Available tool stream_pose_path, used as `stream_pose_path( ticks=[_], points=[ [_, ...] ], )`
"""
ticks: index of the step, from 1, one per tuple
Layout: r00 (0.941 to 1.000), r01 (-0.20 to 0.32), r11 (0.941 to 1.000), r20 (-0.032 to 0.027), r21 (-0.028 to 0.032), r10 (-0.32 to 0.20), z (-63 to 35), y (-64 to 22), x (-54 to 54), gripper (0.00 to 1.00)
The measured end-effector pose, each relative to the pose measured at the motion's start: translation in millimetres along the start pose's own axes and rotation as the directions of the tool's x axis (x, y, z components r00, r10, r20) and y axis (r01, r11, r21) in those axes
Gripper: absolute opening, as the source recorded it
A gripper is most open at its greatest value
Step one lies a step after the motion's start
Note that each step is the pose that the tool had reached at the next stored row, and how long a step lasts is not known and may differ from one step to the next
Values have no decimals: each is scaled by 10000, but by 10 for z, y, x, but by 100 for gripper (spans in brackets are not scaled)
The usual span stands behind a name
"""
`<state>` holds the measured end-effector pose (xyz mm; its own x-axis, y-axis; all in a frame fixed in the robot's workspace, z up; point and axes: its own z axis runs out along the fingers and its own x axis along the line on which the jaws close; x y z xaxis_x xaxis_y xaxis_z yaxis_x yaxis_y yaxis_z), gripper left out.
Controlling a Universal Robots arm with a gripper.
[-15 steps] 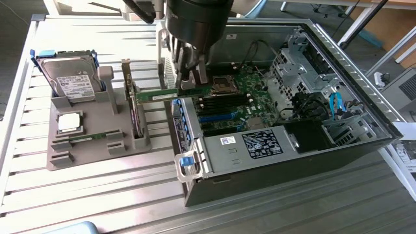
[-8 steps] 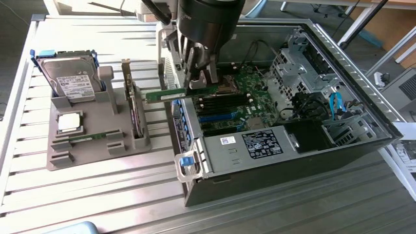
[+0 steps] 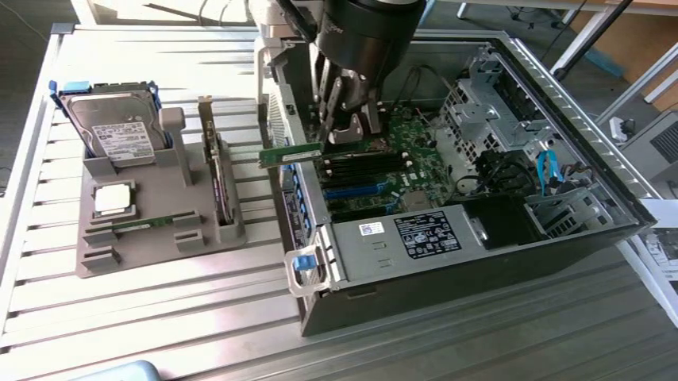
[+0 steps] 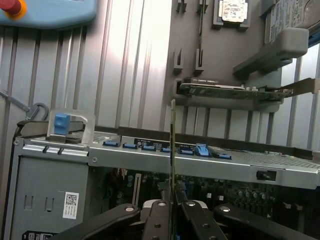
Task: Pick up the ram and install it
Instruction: 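Pick up the ram and move it above insertion slot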
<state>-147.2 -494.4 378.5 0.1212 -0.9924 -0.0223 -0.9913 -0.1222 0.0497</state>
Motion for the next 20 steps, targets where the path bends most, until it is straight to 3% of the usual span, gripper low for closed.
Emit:
stream_pose_path(
  ticks=[10, 20],
  points=[
    [9998, 222, 9997, -3, -59, -222, -1, -294, 36, 14],
    [9992, 402, 9991, -5, -104, -402, 0, -526, 65, 14]
  ],
)
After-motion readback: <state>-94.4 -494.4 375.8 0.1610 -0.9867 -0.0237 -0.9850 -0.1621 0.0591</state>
